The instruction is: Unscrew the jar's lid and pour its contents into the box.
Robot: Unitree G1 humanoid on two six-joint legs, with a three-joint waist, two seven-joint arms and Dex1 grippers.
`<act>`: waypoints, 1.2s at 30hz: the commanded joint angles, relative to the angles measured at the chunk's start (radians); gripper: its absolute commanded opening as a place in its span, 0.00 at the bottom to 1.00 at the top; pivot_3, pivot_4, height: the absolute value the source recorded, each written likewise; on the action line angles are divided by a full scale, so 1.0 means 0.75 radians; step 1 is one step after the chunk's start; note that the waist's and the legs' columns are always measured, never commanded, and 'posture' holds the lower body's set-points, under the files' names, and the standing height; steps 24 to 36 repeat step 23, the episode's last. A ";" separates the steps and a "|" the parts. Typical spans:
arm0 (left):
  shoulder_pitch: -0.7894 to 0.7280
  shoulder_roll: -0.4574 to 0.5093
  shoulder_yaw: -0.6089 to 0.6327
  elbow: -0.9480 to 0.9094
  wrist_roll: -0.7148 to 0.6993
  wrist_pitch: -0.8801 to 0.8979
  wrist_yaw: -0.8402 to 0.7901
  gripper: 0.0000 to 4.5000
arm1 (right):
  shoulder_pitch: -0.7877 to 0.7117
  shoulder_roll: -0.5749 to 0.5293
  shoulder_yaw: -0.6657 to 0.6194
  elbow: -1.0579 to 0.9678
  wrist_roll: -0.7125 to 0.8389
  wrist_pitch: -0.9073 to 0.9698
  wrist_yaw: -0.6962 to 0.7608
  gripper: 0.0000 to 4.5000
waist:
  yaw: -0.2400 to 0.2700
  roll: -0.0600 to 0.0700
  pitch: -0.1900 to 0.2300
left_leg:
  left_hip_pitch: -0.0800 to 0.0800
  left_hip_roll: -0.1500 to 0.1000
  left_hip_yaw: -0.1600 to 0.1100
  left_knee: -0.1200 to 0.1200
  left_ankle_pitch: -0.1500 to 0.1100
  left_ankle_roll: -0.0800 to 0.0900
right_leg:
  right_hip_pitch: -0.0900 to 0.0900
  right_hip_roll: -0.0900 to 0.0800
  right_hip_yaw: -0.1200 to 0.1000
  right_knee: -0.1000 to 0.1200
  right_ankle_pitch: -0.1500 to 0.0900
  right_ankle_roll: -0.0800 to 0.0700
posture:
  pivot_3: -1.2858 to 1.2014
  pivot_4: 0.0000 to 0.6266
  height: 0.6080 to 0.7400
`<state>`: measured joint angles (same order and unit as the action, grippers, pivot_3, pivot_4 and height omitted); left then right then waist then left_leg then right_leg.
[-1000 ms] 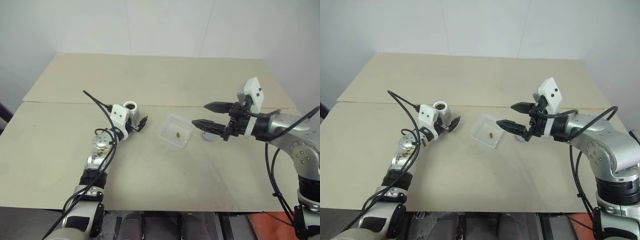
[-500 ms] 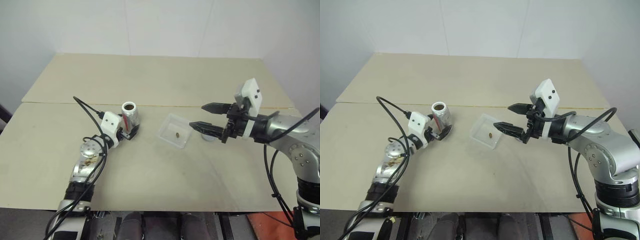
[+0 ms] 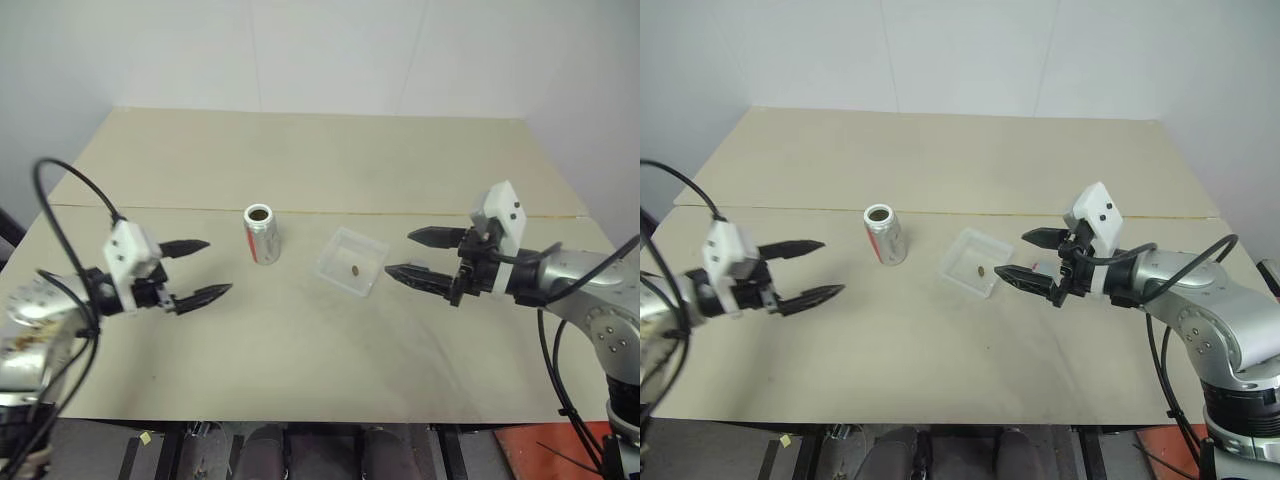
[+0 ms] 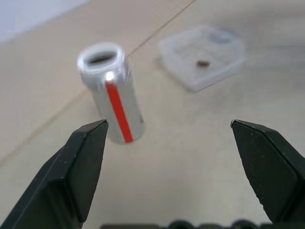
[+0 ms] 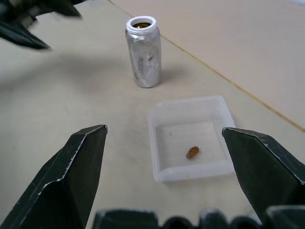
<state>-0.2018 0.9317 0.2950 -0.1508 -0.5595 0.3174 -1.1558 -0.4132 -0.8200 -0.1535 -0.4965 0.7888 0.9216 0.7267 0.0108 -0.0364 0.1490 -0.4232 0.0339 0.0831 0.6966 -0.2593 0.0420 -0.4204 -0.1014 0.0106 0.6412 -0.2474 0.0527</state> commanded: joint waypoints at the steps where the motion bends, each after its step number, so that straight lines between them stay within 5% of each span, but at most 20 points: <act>1: -0.077 0.117 0.055 0.109 -0.097 -0.011 -0.262 1.00 | 0.007 -0.041 -0.069 -0.020 0.000 -0.049 0.033 1.00 | -0.002 0.000 0.000 | 0.000 0.000 0.001 0.000 0.000 0.000 | 0.000 0.001 0.000 0.000 0.000 0.000 | 0.52 0.24 1.00; 8: -0.179 0.155 0.000 0.260 -0.072 -0.120 -0.508 1.00 | 0.063 -0.093 -0.088 -0.031 -0.030 -0.082 0.074 1.00 | -0.004 0.000 0.000 | 0.000 0.001 0.004 -0.001 0.000 0.000 | -0.001 0.002 0.001 -0.001 0.000 0.000 | 0.52 0.24 1.00; 36: -0.170 0.083 -0.002 0.252 -0.085 -0.116 -0.525 1.00 | 0.136 -0.118 -0.137 -0.093 -0.020 -0.085 0.065 1.00 | -0.004 0.000 0.000 | 0.000 0.002 0.004 -0.001 0.000 0.000 | -0.001 0.003 0.003 -0.001 0.000 0.000 | 0.52 0.24 1.00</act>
